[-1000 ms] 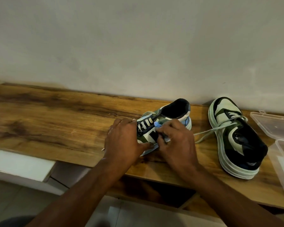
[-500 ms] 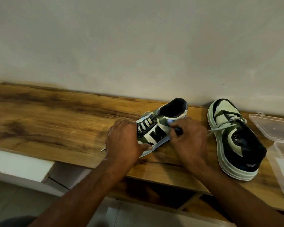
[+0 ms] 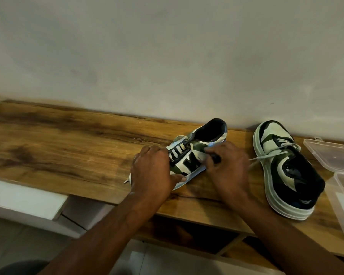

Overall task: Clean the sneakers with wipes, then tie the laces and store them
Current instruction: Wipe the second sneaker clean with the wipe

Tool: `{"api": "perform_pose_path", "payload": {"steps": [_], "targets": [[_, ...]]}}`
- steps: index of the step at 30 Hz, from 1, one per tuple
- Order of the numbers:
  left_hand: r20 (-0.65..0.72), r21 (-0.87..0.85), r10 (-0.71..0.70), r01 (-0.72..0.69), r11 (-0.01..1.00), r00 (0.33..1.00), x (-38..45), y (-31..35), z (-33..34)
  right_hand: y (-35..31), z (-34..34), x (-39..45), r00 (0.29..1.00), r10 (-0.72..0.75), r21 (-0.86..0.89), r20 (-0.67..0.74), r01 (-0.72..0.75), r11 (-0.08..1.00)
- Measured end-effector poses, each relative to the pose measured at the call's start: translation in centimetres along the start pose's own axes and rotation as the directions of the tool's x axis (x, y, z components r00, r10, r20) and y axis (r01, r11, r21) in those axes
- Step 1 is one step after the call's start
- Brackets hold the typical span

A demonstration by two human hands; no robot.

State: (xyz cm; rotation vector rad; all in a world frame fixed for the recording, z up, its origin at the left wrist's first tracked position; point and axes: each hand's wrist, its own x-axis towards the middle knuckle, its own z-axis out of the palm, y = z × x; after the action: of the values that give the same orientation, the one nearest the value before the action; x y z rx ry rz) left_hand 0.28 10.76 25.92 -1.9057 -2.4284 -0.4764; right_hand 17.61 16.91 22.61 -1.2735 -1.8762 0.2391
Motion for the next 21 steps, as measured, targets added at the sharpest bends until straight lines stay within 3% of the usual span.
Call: {"api": "perform_pose_path", "payload": {"steps": [4,10,12,17,21], "targets": [[-0.004,0.011,-0.001,0.001,1.000,1.000,0.0,0.0,0.1,-1.0,0.8,-0.4,0.973,-0.161,0.026,0.164,0.159,0.987],[0.004,0.004,0.011,-0.011,1.000,1.000,0.0,-0.2,0.2,1.6,-1.3,1.4,0.991,0.100,0.076,-0.086,-0.094,0.993],[0.008,0.007,0.009,-0.009,1.000,1.000,0.0,-0.2,0.2,1.2,-1.0,1.0,0.991,0.093,0.061,-0.101,-0.087,0.994],[-0.012,0.015,0.013,-0.013,1.000,1.000,0.1,-0.2,0.4,-1.9,1.2,-0.6,0.974,-0.173,0.083,0.143,0.163,0.983],[-0.011,0.002,0.021,-0.021,1.000,1.000,0.0,-0.3,0.5,-1.7,0.7,0.3,0.962,-0.199,0.058,0.185,0.192,0.980]]}}
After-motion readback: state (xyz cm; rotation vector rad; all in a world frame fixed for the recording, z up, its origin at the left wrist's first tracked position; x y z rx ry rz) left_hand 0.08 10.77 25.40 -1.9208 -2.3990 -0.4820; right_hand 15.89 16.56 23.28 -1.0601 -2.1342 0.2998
